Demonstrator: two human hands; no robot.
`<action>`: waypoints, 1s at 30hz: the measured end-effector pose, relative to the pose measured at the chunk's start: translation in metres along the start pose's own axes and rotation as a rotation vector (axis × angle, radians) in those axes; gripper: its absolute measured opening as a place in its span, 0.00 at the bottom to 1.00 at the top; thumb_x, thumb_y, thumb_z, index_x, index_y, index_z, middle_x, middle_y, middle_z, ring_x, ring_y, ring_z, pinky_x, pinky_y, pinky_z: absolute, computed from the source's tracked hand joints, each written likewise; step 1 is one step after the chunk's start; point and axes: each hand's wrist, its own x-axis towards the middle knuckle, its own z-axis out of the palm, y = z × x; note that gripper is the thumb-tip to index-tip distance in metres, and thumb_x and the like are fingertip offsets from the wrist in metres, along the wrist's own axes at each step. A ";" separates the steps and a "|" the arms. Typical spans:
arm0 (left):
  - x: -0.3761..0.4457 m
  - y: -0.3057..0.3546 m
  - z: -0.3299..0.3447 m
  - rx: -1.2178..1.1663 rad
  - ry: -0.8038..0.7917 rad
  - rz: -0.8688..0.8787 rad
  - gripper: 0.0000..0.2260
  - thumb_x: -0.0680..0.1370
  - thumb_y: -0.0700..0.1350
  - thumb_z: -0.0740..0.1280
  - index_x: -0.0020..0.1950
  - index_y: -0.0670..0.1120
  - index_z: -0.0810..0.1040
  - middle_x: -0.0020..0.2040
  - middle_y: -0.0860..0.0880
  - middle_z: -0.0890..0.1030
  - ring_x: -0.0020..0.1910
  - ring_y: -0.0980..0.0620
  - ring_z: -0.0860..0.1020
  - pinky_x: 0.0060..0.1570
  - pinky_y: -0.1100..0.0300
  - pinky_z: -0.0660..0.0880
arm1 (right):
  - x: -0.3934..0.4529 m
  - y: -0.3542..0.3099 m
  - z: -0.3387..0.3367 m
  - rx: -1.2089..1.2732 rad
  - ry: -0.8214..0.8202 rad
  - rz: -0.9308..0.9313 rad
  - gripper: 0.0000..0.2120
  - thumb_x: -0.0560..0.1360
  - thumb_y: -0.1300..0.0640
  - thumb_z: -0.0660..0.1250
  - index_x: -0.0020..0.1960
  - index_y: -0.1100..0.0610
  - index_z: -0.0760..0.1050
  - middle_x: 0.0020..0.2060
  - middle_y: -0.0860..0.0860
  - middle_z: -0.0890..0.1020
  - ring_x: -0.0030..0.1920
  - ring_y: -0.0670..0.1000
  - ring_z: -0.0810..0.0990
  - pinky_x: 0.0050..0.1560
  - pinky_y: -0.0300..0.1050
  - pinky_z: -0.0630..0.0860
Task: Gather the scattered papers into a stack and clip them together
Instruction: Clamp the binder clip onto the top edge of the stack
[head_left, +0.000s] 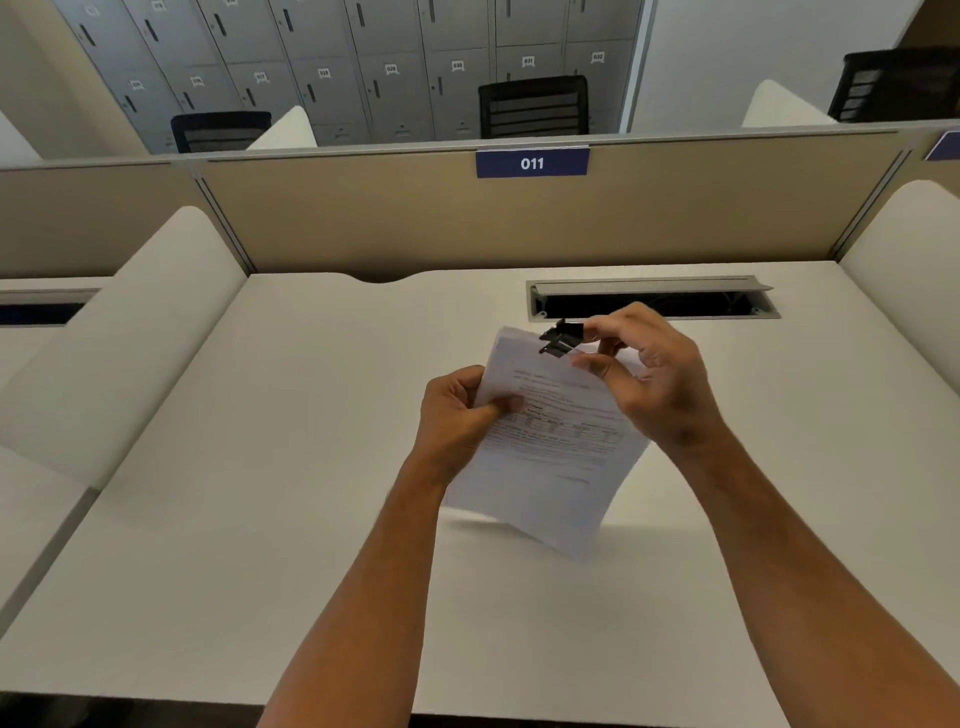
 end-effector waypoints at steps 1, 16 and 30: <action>0.000 0.000 0.001 0.013 0.009 0.016 0.08 0.75 0.38 0.78 0.52 0.47 0.87 0.47 0.46 0.87 0.46 0.47 0.85 0.46 0.59 0.83 | 0.002 -0.001 -0.003 -0.009 0.012 -0.011 0.11 0.74 0.66 0.78 0.56 0.65 0.84 0.47 0.50 0.79 0.42 0.42 0.77 0.50 0.29 0.74; 0.003 -0.004 0.001 0.238 0.094 0.138 0.07 0.78 0.46 0.75 0.51 0.60 0.84 0.43 0.59 0.86 0.45 0.56 0.84 0.44 0.64 0.83 | 0.037 -0.024 -0.041 -0.368 -0.451 -0.319 0.15 0.70 0.69 0.80 0.56 0.65 0.85 0.43 0.58 0.82 0.40 0.60 0.79 0.38 0.45 0.71; 0.003 0.019 0.011 0.164 0.109 0.141 0.04 0.81 0.57 0.68 0.52 0.61 0.81 0.43 0.60 0.85 0.46 0.61 0.83 0.38 0.70 0.79 | 0.049 -0.034 -0.025 -0.375 -0.498 -0.242 0.14 0.73 0.62 0.80 0.57 0.62 0.85 0.45 0.57 0.81 0.40 0.50 0.71 0.37 0.45 0.68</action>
